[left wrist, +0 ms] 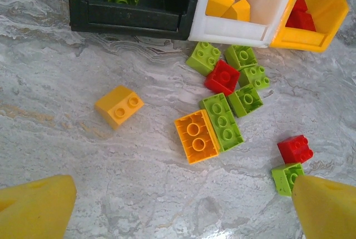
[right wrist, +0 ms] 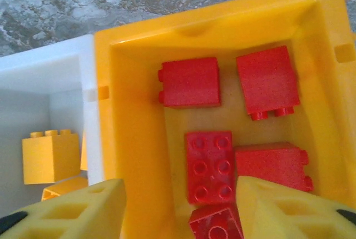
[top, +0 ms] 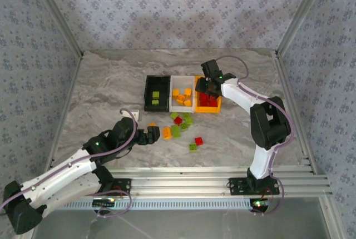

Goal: Sort the legos into containers by color

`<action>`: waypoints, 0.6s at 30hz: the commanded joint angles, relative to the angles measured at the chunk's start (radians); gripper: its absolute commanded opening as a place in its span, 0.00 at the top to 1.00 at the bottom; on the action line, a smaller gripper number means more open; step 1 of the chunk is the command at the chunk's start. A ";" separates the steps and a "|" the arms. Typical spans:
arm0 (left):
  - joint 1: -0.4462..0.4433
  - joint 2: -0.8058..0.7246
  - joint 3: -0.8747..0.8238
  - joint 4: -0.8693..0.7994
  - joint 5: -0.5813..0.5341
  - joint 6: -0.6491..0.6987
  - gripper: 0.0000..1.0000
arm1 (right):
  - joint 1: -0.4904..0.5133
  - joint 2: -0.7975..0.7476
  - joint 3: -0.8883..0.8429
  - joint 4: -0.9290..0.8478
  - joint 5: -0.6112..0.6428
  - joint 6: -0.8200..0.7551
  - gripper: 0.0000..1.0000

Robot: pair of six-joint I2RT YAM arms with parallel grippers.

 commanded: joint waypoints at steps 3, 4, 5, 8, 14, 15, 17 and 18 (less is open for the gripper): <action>0.008 -0.005 0.011 -0.016 0.005 0.036 0.00 | 0.007 -0.088 -0.002 -0.025 -0.018 0.006 0.39; 0.008 -0.005 0.013 -0.019 0.004 0.040 0.00 | 0.013 -0.113 -0.020 -0.022 -0.019 0.006 0.39; 0.008 -0.005 0.016 -0.020 0.002 0.044 0.00 | 0.022 -0.149 -0.046 -0.019 -0.017 0.006 0.38; 0.007 0.000 0.026 -0.025 -0.005 0.055 0.00 | 0.061 -0.256 -0.133 -0.009 0.000 0.006 0.38; 0.007 0.091 0.053 0.011 0.041 0.106 0.03 | 0.162 -0.455 -0.362 0.019 0.013 0.005 0.37; 0.008 0.126 0.062 0.013 0.044 0.114 0.05 | 0.181 -0.480 -0.395 0.022 0.023 0.006 0.37; 0.009 0.201 0.087 0.007 0.016 0.121 0.06 | 0.209 -0.518 -0.446 0.024 0.036 0.007 0.37; 0.011 0.245 0.099 0.003 -0.008 0.122 0.06 | 0.219 -0.535 -0.466 0.025 0.041 0.007 0.37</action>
